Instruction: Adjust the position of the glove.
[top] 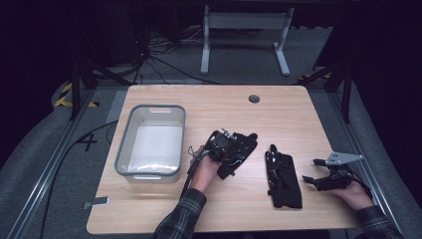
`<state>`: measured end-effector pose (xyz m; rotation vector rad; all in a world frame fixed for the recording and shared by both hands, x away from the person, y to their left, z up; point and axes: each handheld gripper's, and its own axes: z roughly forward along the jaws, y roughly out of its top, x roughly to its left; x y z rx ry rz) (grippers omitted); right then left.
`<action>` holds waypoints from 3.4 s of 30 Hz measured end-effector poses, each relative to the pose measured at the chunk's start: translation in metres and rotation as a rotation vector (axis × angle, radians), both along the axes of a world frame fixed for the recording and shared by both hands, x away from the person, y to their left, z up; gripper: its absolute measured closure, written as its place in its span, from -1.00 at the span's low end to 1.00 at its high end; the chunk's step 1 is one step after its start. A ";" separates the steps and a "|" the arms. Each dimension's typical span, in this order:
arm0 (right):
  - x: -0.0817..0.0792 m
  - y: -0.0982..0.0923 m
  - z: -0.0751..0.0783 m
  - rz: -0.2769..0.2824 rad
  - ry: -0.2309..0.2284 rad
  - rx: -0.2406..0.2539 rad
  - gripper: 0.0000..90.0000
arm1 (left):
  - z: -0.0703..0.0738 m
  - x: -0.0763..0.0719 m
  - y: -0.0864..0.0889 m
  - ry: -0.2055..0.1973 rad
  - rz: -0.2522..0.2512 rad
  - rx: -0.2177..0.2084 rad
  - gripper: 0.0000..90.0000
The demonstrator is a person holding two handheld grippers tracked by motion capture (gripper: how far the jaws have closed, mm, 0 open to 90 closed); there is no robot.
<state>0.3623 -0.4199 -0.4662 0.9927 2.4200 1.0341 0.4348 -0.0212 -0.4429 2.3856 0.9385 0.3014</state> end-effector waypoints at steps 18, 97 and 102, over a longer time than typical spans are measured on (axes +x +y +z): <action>-0.001 0.000 0.000 0.008 -0.004 0.000 -0.65 | -0.002 -0.047 0.010 0.060 -0.071 -0.072 0.99; 0.001 0.075 0.013 0.311 0.084 0.045 1.00 | -0.004 -0.069 -0.030 0.046 -0.334 -0.117 0.90; -0.001 0.069 0.017 0.299 0.082 0.061 1.00 | 0.000 -0.072 -0.022 0.047 -0.301 -0.150 0.84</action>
